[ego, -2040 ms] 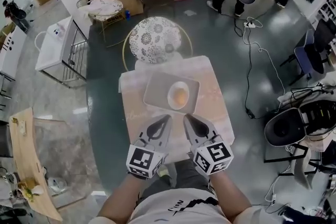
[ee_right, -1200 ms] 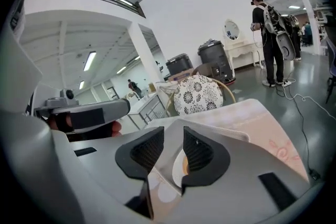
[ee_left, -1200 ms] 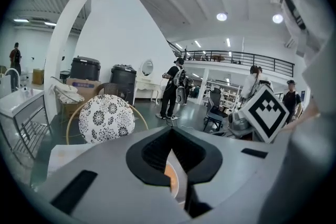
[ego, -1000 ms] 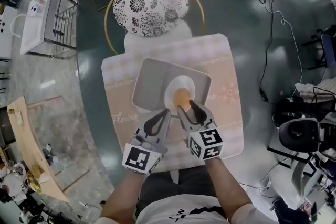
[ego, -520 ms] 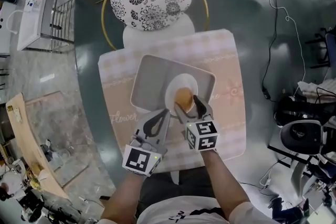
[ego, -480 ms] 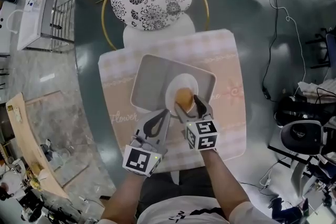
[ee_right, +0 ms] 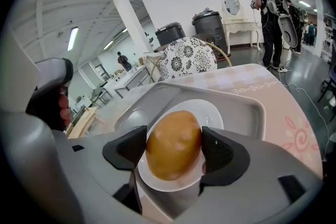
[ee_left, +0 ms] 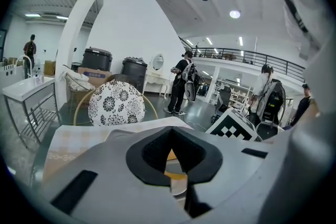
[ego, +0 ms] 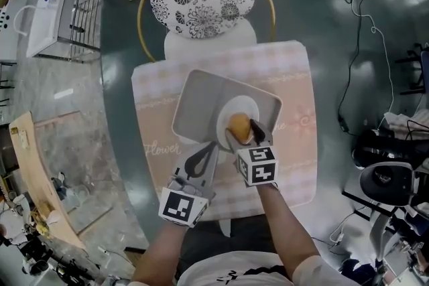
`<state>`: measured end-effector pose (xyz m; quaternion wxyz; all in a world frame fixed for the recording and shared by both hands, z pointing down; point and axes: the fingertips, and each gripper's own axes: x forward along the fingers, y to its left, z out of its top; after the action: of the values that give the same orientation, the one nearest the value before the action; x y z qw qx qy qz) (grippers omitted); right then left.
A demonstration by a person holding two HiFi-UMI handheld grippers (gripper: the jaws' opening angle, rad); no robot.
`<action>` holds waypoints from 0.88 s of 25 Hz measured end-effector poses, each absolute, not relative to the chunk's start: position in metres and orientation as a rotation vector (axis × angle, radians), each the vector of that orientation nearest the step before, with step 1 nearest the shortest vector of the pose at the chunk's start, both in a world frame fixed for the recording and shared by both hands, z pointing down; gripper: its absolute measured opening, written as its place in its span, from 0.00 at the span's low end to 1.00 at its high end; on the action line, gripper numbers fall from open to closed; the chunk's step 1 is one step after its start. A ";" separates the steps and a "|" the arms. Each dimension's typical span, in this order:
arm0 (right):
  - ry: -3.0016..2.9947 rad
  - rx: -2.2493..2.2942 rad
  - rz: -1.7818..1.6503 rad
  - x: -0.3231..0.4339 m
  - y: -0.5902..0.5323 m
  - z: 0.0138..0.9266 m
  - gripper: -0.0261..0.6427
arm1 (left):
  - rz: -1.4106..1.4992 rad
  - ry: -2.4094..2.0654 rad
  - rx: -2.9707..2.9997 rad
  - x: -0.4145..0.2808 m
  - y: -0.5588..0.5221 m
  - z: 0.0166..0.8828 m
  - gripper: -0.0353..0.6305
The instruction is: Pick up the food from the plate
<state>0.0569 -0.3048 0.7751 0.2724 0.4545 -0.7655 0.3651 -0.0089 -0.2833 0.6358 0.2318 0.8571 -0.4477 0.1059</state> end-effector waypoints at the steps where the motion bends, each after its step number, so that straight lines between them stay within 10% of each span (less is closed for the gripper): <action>1: -2.061 1.209 0.991 0.057 -0.305 0.775 0.48 | 0.292 -1.236 2.354 -0.010 -0.282 0.635 0.06; 22: -2.426 1.326 1.090 0.054 -0.280 0.616 0.48 | 0.250 -1.267 2.437 -0.018 -0.227 0.551 0.06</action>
<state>0.0539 -0.2801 0.6161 0.0847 0.4447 -0.8133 0.3656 -0.0175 -0.2269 0.5509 0.1906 0.8675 -0.4508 0.0889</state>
